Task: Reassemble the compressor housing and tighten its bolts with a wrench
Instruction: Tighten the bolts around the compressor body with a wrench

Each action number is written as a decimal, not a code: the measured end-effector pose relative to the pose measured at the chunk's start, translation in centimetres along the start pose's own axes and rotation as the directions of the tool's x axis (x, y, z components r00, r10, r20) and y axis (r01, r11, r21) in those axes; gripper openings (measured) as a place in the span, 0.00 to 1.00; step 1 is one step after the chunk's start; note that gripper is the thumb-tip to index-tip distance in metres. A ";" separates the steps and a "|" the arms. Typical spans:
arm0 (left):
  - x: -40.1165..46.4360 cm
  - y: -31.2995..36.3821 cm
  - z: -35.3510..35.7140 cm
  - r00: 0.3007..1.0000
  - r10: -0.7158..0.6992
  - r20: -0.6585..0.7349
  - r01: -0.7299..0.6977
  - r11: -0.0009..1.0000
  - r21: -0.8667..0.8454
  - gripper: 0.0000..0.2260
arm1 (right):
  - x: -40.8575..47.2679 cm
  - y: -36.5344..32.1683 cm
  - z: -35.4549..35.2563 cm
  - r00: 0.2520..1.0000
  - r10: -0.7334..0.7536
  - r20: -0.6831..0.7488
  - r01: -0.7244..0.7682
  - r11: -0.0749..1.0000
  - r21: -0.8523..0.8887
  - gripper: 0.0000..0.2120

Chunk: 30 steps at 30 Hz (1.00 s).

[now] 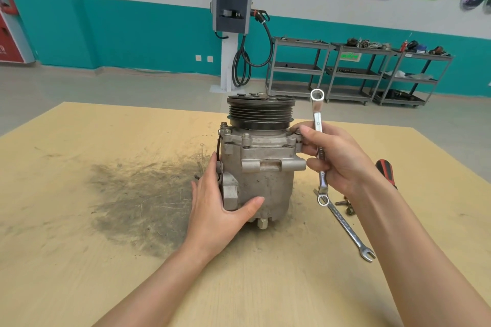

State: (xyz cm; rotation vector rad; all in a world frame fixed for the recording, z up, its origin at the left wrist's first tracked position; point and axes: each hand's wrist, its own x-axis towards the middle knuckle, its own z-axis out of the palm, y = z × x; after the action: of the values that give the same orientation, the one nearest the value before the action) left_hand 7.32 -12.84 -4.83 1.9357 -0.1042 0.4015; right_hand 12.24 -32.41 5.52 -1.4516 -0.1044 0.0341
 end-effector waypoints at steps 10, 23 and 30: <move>-0.1 0.2 0.0 1.000 -0.002 0.003 0.002 1.000 0.001 0.54 | -0.1 0.1 0.5 0.999 -0.030 -0.029 0.030 1.000 0.003 0.03; 0.0 0.3 -0.2 1.000 -0.002 0.012 0.002 1.000 -0.003 0.53 | 0.0 -0.1 0.1 1.000 -0.012 0.004 0.013 1.000 -0.008 0.04; -0.1 0.4 -0.1 1.000 0.006 0.003 -0.006 1.000 0.000 0.53 | 0.0 0.2 1.0 0.998 -0.002 -0.068 0.004 0.999 0.036 0.06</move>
State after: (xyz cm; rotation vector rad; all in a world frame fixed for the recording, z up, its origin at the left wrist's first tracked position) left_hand 7.08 -12.89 -4.45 1.9363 -0.1115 0.4027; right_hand 12.20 -31.41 5.39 -1.4148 -0.0502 -0.0157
